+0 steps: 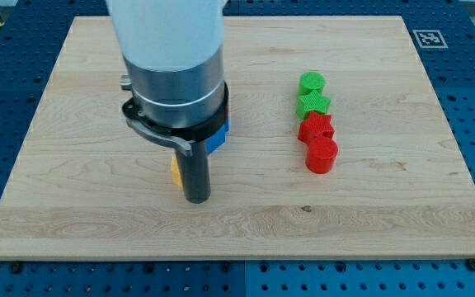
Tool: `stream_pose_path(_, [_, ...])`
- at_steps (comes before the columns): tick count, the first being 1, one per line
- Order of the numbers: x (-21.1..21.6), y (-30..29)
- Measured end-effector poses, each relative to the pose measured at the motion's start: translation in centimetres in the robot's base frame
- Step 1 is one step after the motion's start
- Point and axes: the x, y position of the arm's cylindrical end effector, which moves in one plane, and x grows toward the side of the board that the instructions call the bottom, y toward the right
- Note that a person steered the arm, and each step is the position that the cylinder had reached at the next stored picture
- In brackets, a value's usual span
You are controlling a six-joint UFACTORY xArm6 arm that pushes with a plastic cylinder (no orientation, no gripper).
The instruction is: Slide the yellow hexagon horizontally left to the yellow heart
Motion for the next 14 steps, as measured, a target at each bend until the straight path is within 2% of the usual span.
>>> stream_pose_path(2, [-2.3, -3.2])
stream_pose_path(4, [-0.8, 0.4])
stream_pose_path(5, [-3.5, -1.7])
stream_pose_path(7, [-3.5, -1.7])
stream_pose_path(12, [-13.0, -3.8])
stream_pose_path(14, [-13.3, -4.8])
